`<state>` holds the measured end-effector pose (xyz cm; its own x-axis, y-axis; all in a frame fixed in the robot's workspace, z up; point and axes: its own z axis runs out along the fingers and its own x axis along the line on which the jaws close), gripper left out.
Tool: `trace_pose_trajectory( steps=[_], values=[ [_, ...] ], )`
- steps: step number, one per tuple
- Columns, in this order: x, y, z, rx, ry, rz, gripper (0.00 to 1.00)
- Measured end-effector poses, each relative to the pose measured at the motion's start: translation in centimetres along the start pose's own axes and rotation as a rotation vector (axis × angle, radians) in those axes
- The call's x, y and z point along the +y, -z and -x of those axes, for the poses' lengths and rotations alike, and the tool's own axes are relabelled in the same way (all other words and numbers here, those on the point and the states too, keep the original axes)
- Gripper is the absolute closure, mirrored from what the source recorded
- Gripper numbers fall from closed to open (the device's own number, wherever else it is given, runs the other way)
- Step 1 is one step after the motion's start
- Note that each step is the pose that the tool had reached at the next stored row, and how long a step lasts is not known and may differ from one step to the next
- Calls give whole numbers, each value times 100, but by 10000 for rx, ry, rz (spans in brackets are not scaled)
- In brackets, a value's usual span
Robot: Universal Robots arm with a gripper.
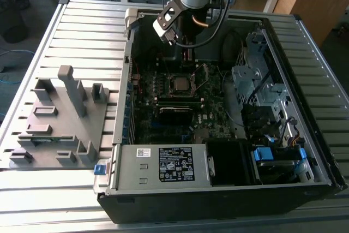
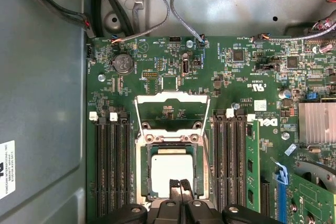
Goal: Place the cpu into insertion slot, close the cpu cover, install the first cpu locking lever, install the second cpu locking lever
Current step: 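Close the cpu cover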
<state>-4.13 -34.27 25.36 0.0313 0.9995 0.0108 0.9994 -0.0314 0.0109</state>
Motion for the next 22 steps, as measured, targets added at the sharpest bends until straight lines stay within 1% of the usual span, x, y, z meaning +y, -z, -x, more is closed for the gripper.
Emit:
trace_pose_trajectory(
  steps=[2, 14, 22],
  values=[
    [0, 2, 0, -1, 0, -1, 90],
    [1, 62, -1, 0, 0, 0, 90],
    [1, 131, -1, -1, -1, -5, 90]
  ],
)
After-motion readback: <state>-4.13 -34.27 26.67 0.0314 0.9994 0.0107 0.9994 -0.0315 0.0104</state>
